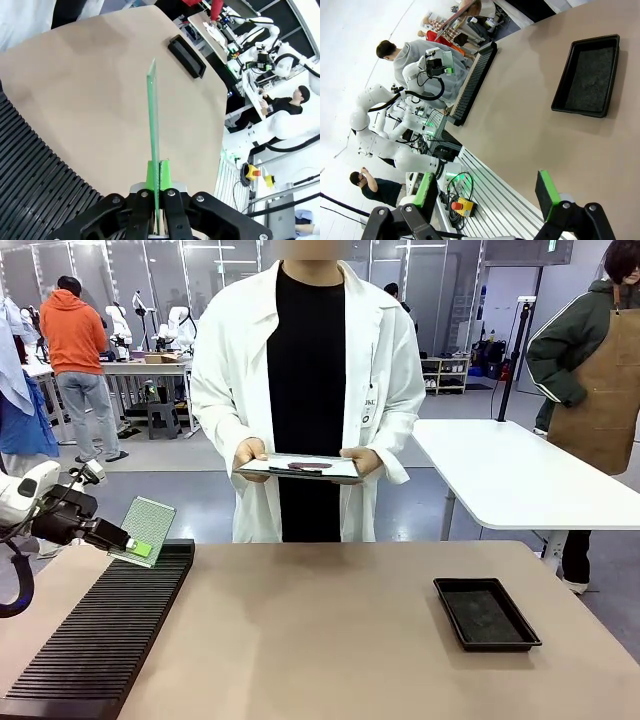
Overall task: Inspect the PCB.
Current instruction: Pick up the Blank PCB and present it to the human.
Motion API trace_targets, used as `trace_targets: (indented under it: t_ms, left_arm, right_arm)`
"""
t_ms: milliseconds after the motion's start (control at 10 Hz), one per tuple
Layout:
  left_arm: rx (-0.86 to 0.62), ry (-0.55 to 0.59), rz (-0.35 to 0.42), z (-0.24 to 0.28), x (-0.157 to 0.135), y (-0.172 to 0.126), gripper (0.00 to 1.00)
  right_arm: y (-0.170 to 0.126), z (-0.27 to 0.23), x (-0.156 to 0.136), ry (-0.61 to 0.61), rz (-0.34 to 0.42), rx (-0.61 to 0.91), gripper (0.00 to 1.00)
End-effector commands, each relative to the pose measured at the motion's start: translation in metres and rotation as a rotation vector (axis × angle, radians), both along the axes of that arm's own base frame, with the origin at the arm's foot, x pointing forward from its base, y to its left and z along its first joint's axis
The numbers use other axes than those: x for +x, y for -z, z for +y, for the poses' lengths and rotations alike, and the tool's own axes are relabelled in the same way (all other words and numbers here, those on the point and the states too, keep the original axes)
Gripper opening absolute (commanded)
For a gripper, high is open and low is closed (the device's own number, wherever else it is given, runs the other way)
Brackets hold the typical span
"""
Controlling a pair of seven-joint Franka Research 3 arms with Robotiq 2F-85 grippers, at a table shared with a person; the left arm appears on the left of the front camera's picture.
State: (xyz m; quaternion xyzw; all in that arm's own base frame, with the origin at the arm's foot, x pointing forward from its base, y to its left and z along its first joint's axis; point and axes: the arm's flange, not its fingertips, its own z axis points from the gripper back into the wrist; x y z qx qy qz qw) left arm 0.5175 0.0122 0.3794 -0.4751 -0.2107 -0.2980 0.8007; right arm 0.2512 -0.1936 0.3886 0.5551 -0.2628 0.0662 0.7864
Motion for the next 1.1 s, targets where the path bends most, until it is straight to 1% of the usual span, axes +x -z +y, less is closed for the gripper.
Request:
trace_targets:
  t_ms: [0,100,200,300,400,500,600,700,800,900,1000]
  left_arm:
    - [-0.009,0.013,-0.011,0.002,-0.002,-0.001,0.00]
    - [0.000,0.000,0.000,0.000,0.000,0.000,0.03]
    - [-0.089,0.045,0.134,-0.009,0.012,-0.010,0.03]
    - [-0.156,0.034,0.273,-0.015,0.027,-0.012,0.03]
    - [-0.230,0.032,0.387,-0.020,0.041,-0.015,0.03]
    - [-0.307,0.044,0.488,-0.026,0.056,-0.017,0.03]
    - [-0.370,0.043,0.569,-0.033,0.070,-0.015,0.03]
    - [-0.417,0.069,0.612,-0.040,0.079,-0.016,0.03]
    - [-0.464,0.105,0.634,-0.048,0.089,-0.018,0.03]
    - [-0.482,0.068,0.656,-0.053,0.098,-0.015,0.03]
    - [-0.500,0.059,0.694,-0.059,0.101,-0.010,0.03]
  right_arm:
    - [-0.002,0.000,0.001,0.007,-0.016,0.014,1.00]
    - [-0.002,0.000,0.001,0.007,-0.016,0.014,1.00]
    - [-0.002,0.000,0.001,0.007,-0.016,0.014,1.00]
    - [-0.002,0.000,0.001,0.007,-0.016,0.014,1.00]
    - [-0.002,0.000,0.001,0.007,-0.016,0.014,1.00]
    - [-0.002,0.000,0.001,0.007,-0.016,0.014,1.00]
    - [-0.002,0.000,0.001,0.007,-0.016,0.014,1.00]
    - [-0.002,0.000,0.001,0.007,-0.016,0.014,1.00]
    - [-0.002,0.000,0.001,0.007,-0.016,0.014,1.00]
    - [-0.002,0.000,0.001,0.007,-0.016,0.014,1.00]
    - [-0.002,0.000,0.001,0.007,-0.016,0.014,1.00]
